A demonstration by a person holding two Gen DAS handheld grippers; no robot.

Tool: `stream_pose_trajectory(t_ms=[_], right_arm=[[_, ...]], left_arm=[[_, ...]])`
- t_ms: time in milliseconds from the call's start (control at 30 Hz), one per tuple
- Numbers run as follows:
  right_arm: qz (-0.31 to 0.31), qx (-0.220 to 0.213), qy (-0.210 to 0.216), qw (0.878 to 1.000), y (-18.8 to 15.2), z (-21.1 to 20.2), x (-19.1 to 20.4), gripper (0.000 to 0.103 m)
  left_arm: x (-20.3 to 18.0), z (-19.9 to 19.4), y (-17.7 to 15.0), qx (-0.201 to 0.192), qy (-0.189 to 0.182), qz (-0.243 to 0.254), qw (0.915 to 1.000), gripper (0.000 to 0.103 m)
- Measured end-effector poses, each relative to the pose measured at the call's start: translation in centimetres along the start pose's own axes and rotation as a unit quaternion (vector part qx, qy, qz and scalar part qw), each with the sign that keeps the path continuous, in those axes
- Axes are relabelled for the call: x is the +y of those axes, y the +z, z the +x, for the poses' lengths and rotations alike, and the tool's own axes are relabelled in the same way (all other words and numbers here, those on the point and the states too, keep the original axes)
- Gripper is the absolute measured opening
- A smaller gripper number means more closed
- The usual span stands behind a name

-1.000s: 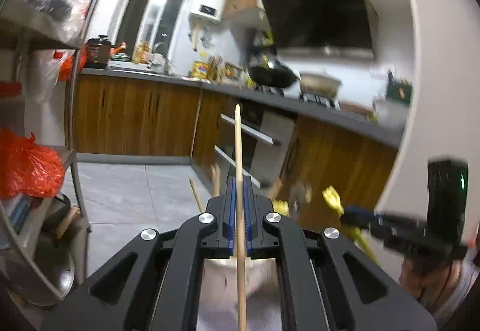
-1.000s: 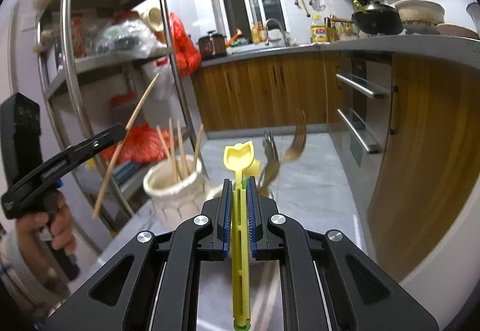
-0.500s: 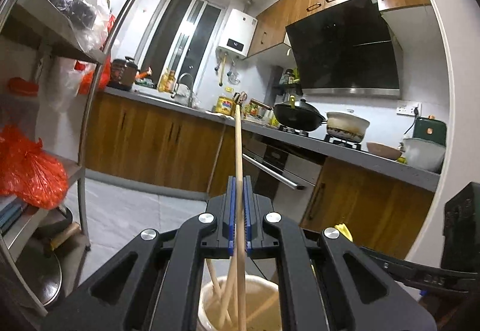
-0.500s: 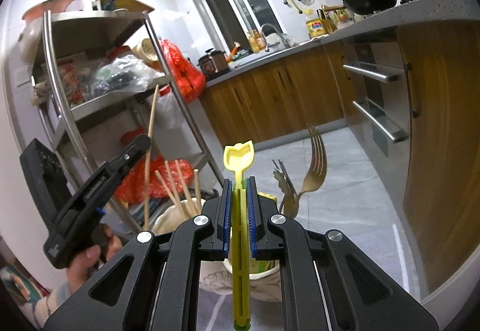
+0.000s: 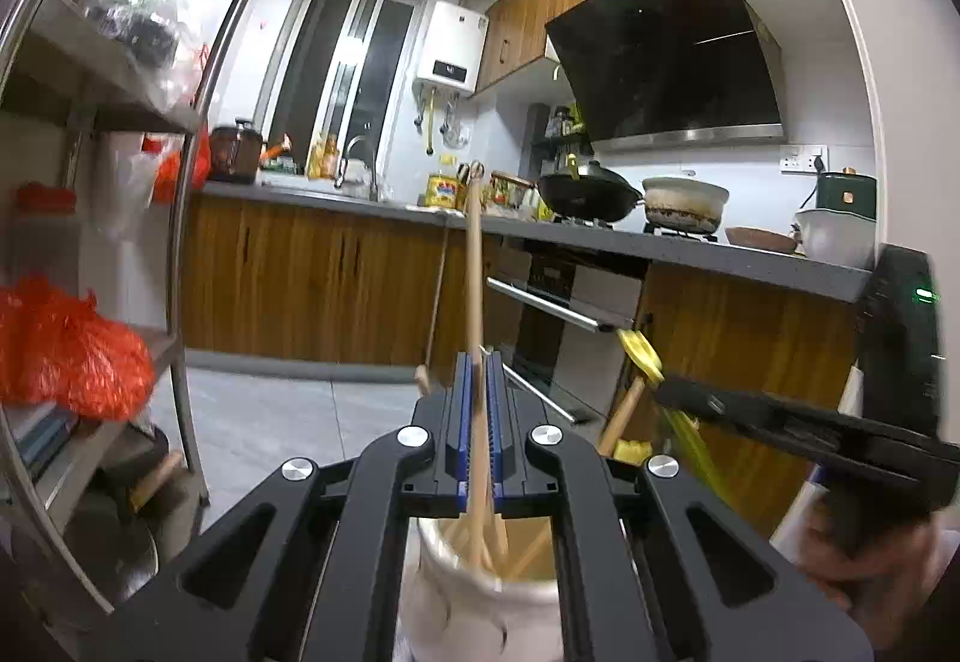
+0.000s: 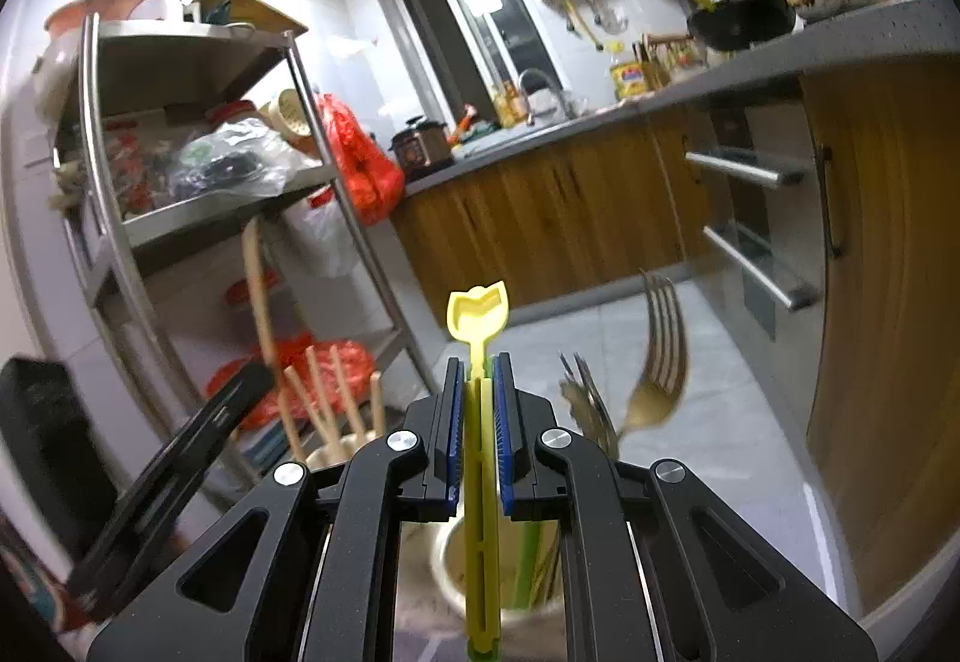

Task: Organize utensils
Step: 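Lift the chopstick into the larger pot with left tool while right tool carries spoon to smaller pot, then open the left tool releasing the chopstick while the right tool releases the yellow spoon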

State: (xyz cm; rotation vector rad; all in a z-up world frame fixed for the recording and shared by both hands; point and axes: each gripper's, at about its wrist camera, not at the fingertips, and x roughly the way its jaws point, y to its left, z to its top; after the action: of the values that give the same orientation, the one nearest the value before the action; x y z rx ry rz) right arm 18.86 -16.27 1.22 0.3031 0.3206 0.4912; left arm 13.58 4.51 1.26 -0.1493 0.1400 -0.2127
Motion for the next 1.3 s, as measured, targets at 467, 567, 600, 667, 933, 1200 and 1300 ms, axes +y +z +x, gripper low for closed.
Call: stream_pose_trajectory(t_ms=[467,567,600,667,933,1200,1300], right_arm=[[-0.093,-0.042,-0.055,0.993,-1.7,2.8,1.5,0.011],[-0.118,-0.035,-0.053,0.991,-2.4,2.9,2.0,0.011],[-0.118,-0.032,-0.051,0.991,-2.5,2.9,2.0,0.011],[-0.114,-0.02,-0.046,0.992,-2.9,2.7,1.7,0.011],[-0.106,0.015,-0.018,0.994,-3.8,1.3,1.2,0.011],[-0.139,0.058,-0.011,0.989,-4.9,0.9,1.9,0.017],[-0.138,0.057,-0.014,0.989,-5.0,-0.3,1.7,0.021]], left_arm=[[1.0,-0.7,-1.8,0.021,-0.011,-0.011,0.9997,0.004],[0.9,-0.7,-1.9,0.02,-0.015,-0.008,0.9996,0.004],[0.9,-0.7,-1.9,0.02,-0.016,-0.007,0.9997,0.004],[0.8,-0.7,-1.9,0.02,-0.018,-0.004,0.9996,0.004],[0.2,-0.8,-1.7,0.035,-0.018,0.011,0.9992,0.004],[-0.6,-1.8,-1.8,0.051,-0.019,0.025,0.9982,0.004],[-0.8,-2.2,-1.8,0.062,-0.017,0.03,0.9975,0.004]])
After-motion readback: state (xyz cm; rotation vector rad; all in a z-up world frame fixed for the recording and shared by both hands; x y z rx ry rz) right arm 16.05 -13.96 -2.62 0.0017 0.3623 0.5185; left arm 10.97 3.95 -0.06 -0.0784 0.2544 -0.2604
